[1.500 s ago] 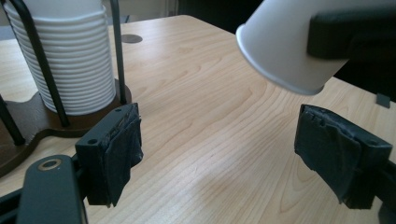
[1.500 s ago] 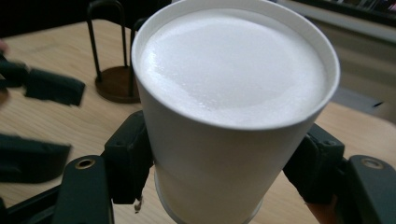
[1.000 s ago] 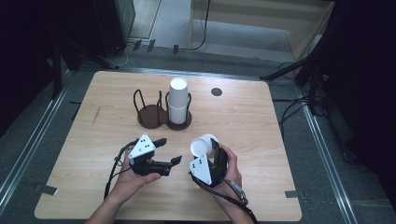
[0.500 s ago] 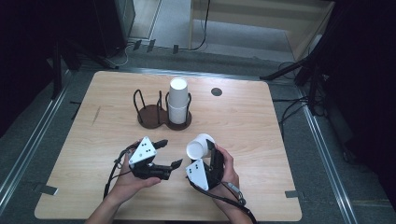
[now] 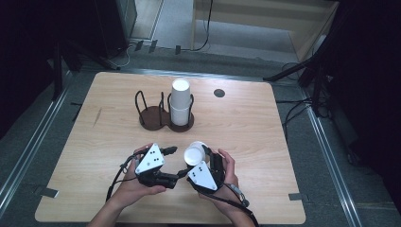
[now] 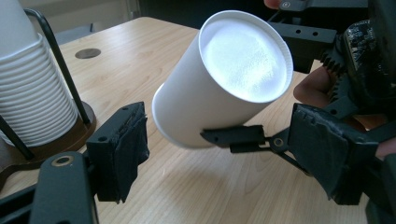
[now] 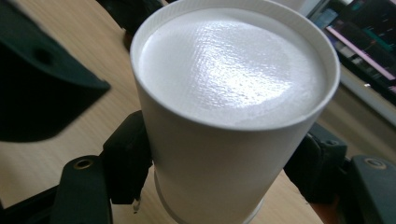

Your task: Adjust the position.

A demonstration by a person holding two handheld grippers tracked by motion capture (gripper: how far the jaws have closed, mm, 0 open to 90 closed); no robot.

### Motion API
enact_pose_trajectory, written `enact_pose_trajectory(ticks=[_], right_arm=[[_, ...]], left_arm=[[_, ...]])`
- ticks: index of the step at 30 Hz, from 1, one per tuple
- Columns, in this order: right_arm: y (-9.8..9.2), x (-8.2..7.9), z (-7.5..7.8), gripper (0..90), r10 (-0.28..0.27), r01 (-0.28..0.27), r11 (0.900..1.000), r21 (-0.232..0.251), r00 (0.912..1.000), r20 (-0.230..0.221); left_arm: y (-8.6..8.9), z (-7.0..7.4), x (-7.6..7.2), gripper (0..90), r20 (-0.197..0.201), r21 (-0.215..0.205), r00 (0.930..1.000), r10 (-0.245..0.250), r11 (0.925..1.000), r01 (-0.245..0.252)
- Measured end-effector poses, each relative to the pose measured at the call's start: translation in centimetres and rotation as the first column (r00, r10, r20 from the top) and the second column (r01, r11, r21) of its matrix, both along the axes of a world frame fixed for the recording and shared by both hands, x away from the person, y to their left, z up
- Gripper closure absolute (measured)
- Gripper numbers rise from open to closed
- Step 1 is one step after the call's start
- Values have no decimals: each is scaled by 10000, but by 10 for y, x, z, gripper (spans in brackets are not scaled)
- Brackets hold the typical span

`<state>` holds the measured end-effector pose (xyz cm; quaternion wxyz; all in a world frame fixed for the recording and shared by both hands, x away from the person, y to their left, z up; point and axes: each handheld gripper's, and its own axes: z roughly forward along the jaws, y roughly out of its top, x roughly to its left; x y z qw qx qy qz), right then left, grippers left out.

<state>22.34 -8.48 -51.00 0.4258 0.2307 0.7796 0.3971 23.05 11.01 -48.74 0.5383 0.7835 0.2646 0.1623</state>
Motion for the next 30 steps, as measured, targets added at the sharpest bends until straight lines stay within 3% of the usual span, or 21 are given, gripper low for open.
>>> enact_pose_trajectory(ticks=[5,10,16,26,30], right_arm=[[-1,2,-1,305,418,-368,9975,602,9956,-836],[1,0,-1,303,991,-895,9924,841,9881,-1175],[1,1,0,302,1641,-1393,9804,1392,9687,-1860],[3,1,0,297,2116,-1750,9714,1606,9449,-2498],[3,0,0,297,2255,-1876,9687,1628,9391,-2594]], left_arm=[[-1,0,0,213,-77,-20,9999,-138,9999,138],[-2,0,0,217,-125,24,9998,-163,9999,163],[-3,0,-1,221,-108,66,9995,-286,9996,287],[-6,-1,-3,238,57,274,9992,-400,9988,398],[-5,-1,-4,283,238,315,9991,-346,9989,339]])
